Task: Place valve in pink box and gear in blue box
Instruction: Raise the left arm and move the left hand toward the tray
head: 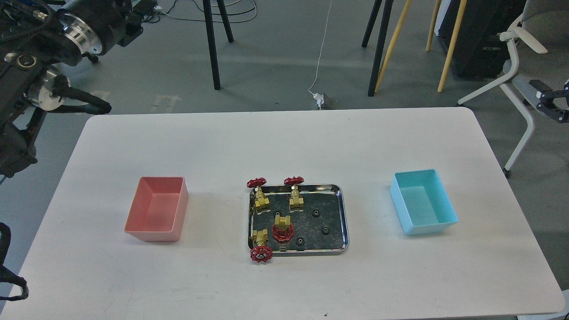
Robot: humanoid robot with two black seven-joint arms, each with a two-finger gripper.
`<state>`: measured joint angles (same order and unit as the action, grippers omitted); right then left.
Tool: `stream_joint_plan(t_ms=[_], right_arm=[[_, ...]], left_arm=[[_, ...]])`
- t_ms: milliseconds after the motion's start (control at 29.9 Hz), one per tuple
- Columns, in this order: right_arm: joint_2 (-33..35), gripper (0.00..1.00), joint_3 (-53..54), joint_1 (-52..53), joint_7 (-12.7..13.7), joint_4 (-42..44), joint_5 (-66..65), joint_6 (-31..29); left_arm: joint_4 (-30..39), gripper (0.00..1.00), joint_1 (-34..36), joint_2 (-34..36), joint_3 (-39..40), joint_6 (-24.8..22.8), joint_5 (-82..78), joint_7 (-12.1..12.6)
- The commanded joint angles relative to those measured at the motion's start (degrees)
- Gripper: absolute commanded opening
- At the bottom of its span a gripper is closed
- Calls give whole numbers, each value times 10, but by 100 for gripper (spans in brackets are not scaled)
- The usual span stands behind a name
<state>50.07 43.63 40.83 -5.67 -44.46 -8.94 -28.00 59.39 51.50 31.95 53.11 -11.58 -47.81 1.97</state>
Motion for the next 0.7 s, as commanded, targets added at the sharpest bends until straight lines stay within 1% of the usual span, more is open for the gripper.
stream_joint_plan(t_ms=[0, 67, 134, 268, 301, 368, 502, 602, 669], right_arm=[[5, 99, -1, -1, -2, -3, 0, 0], [6, 99, -2, -1, -2, -5, 0, 0], [6, 99, -1, -1, -4, -5, 0, 0], [6, 99, -1, -1, -5, -2, -2, 0], [6, 99, -1, -1, -5, -2, -2, 0], [9, 99, -2, -8, -3, -4, -6, 0], [30, 99, -5, -10, -4, -2, -6, 0], [57, 99, -10, -22, -4, -5, -9, 0], [69, 99, -21, -31, -3, -13, -11, 0]], left_arm=[[4, 100, 1, 0, -1, 0, 0, -6], [13, 100, 0, 3, -1, -2, 3, -13], [16, 100, -1, 5, 3, -8, 4, -32], [11, 100, -8, 15, 8, -36, 25, -82], [10, 100, -8, 21, 9, -48, 39, -89], [3, 100, -8, 33, 11, -76, 70, -93], [-34, 100, -4, 31, 13, -87, 109, -95], [-34, 100, -5, 29, 10, -99, 110, -101], [-33, 100, -7, 28, 2, -108, 105, -98]])
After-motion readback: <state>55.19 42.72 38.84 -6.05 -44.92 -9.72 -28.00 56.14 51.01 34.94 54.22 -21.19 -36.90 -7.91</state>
